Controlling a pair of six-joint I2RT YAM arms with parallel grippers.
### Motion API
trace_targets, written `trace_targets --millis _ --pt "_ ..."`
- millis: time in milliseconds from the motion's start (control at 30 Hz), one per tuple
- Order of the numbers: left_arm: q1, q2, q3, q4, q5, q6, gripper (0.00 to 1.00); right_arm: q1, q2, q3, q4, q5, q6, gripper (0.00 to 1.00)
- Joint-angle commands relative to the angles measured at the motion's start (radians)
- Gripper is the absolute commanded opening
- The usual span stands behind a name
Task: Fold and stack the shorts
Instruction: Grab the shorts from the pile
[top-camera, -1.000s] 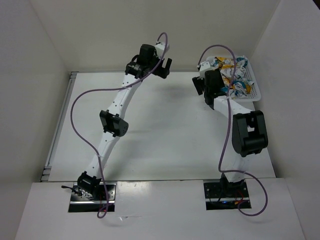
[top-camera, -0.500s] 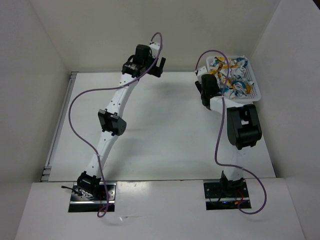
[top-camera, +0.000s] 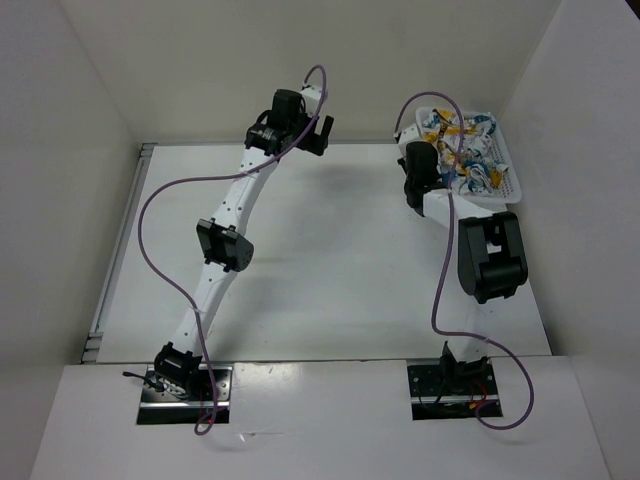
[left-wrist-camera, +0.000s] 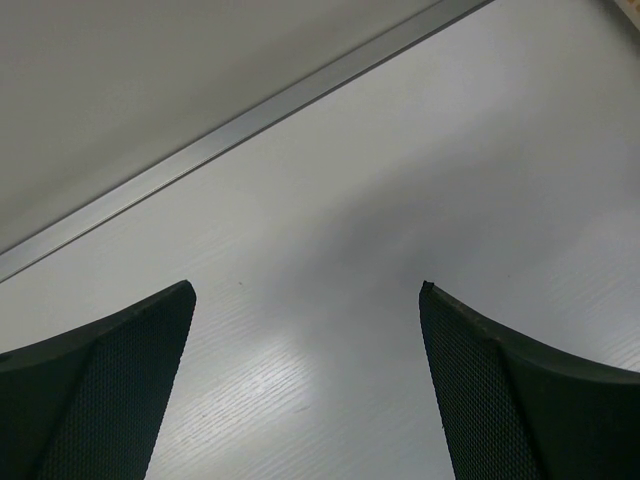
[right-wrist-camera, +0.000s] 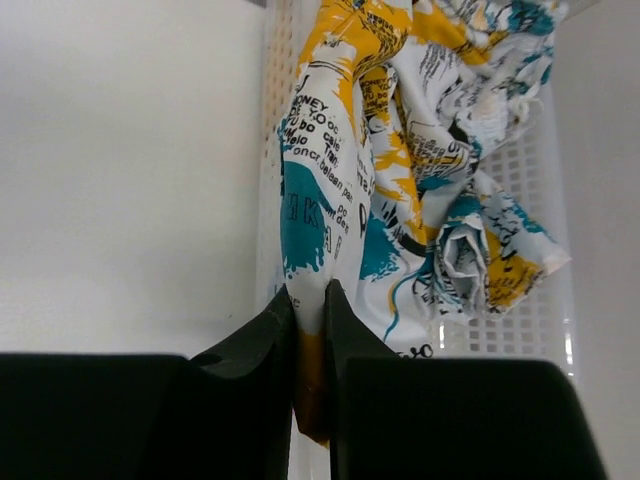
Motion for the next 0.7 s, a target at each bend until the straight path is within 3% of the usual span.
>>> trace_targets --millis 0,333,667 --pt "-0.002 -0.08 0.018 0.019 0.037 0.003 0.99 0.0 -0.145 0.078 0.016 -0.025 0.03 0.03" --pt "-0.021 -0.098 0.018 0.001 0.046 0.003 0.99 0.0 -0.082 -0.037 0.021 -0.088 -0.042 0.01" --pt "-0.021 -0.117 0.018 0.001 0.046 0.003 0.99 -0.032 0.019 0.013 0.023 -0.079 0.021 0.01"
